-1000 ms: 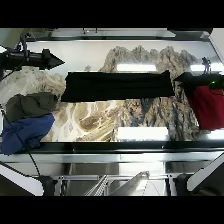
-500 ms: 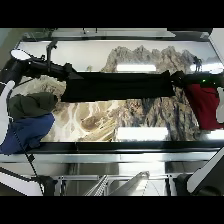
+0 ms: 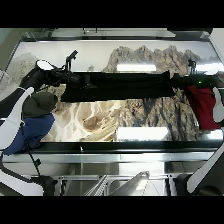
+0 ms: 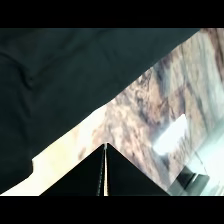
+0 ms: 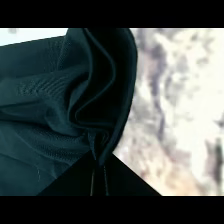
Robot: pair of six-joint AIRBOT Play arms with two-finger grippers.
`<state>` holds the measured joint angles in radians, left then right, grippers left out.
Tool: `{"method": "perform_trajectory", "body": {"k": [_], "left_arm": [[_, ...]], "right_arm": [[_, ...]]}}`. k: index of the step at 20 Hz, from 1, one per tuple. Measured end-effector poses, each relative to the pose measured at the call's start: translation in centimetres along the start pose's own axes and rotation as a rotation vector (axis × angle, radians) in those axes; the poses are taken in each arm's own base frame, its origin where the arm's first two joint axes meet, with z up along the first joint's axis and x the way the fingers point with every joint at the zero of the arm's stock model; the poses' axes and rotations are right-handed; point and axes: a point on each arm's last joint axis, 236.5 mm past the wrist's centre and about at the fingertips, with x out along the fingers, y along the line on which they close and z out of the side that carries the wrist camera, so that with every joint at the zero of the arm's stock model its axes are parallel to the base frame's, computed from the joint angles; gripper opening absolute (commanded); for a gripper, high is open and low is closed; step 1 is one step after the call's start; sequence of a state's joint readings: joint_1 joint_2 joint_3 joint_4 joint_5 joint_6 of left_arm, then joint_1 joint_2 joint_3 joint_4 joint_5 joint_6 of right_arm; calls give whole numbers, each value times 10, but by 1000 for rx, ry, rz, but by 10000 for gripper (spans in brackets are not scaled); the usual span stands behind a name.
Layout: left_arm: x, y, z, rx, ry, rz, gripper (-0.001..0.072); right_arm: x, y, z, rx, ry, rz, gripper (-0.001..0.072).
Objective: Fold the shirts.
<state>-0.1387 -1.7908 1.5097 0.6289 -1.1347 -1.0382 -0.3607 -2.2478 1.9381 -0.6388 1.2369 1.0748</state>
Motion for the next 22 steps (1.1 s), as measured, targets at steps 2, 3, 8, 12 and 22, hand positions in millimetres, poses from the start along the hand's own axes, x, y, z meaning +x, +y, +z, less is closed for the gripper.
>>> {"method": "perform_trajectory", "body": {"k": [2, 3, 8, 12, 22], "left_arm": [[16, -1, 1, 13, 8, -1, 12], [24, -2, 1, 20, 17, -5, 12], [63, -12, 16, 80, 29, -21, 10], [99, -1, 26, 86, 22, 46, 2], [179, 2, 43, 22, -59, 110, 2]], "right_arm": [[-1, 3, 0, -3, 3, 8, 17], [-3, 7, 0, -5, 2, 15, 16], [-15, 24, 9, -27, -21, 31, 16], [-25, 41, 8, -49, -10, 50, 16], [-65, 157, 4, -94, 12, 327, 16]]}}
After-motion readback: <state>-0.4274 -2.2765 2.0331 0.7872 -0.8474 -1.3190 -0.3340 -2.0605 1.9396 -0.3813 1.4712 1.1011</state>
